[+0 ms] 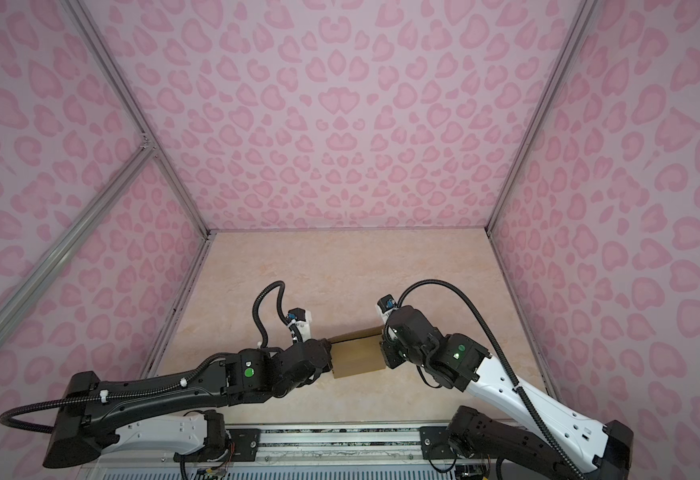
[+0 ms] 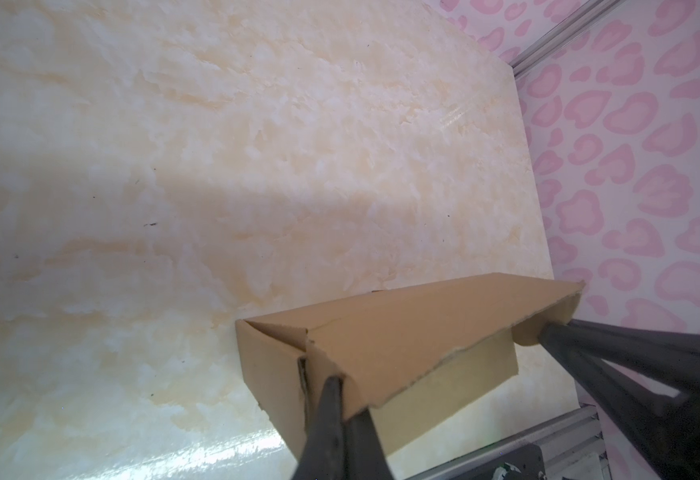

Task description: Fold the paper box

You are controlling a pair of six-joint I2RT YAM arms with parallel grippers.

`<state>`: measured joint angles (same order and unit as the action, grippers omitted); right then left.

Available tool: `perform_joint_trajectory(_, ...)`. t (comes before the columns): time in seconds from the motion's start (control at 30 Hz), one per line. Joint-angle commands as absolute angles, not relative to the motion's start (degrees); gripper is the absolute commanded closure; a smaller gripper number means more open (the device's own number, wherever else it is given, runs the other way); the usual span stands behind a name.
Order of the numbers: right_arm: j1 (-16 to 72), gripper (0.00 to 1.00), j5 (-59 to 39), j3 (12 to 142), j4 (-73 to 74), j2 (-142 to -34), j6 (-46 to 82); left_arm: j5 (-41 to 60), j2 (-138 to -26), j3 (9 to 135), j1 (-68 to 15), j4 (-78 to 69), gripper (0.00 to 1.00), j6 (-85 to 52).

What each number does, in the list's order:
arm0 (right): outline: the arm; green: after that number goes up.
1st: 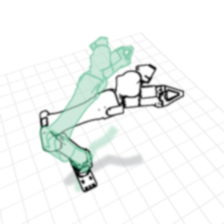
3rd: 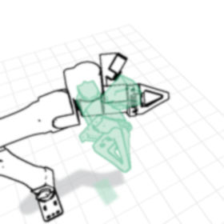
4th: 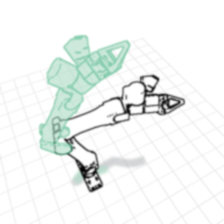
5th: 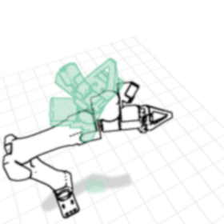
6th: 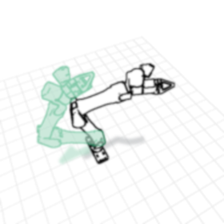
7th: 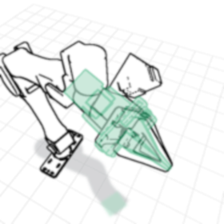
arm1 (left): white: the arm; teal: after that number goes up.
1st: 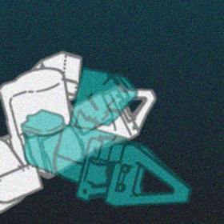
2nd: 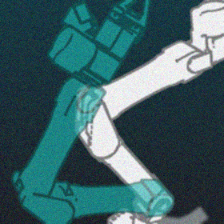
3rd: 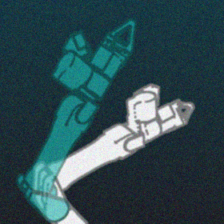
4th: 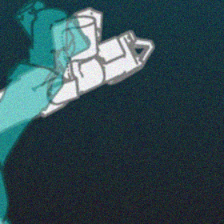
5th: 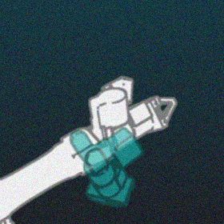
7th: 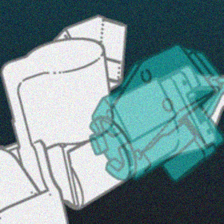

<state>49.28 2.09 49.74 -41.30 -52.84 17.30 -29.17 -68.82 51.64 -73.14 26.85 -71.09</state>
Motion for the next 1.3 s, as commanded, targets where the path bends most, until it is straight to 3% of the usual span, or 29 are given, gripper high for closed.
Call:
perform_joint_trajectory(0.0, 49.5, 1.00, 0.4, 49.3, -43.5, -52.7, 16.7, -20.2, -69.7, 50.7, -73.3, 34.2, 0.97, -71.6)
perform_joint_trajectory(1.27, 49.9, 1.00, 2.5, 44.9, -43.3, -49.6, 24.3, -21.5, -71.2, 49.9, -73.3, 35.7, 0.97, -68.8)
